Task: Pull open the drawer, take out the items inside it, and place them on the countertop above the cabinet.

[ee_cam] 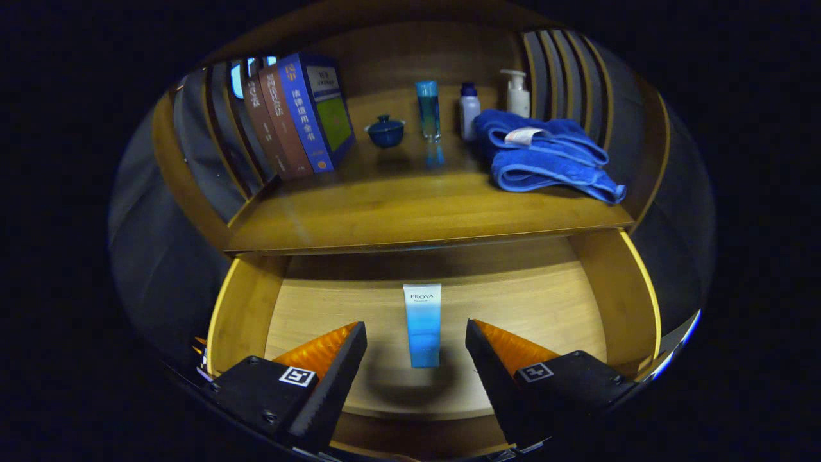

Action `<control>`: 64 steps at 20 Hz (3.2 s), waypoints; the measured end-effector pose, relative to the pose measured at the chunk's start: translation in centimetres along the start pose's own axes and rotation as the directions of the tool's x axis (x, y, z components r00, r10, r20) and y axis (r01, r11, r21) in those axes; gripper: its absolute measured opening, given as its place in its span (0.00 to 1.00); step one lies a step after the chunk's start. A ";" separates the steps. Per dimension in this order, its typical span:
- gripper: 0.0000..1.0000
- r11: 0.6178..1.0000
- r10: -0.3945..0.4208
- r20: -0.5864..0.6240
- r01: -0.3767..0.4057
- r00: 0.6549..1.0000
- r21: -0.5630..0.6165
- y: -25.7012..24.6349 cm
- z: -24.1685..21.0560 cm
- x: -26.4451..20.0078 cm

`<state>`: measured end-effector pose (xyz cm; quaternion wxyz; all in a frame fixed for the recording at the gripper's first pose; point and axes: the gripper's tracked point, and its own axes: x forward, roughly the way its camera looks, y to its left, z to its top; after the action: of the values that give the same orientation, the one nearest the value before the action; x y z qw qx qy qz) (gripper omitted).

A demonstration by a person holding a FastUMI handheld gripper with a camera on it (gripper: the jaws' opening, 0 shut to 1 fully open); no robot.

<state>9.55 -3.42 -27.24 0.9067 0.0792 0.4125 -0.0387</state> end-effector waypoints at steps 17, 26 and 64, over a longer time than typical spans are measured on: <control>0.89 0.994 -0.105 -0.428 0.108 0.898 -0.016 -2.3 -5.2 6.1; 0.40 0.993 -0.111 -0.456 0.110 0.883 -0.029 -2.6 -4.8 6.0; 0.42 0.997 -0.068 -0.120 0.073 0.990 0.040 -1.8 16.7 5.9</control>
<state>25.52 -8.18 -21.10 0.8765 0.0869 0.4674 -0.0751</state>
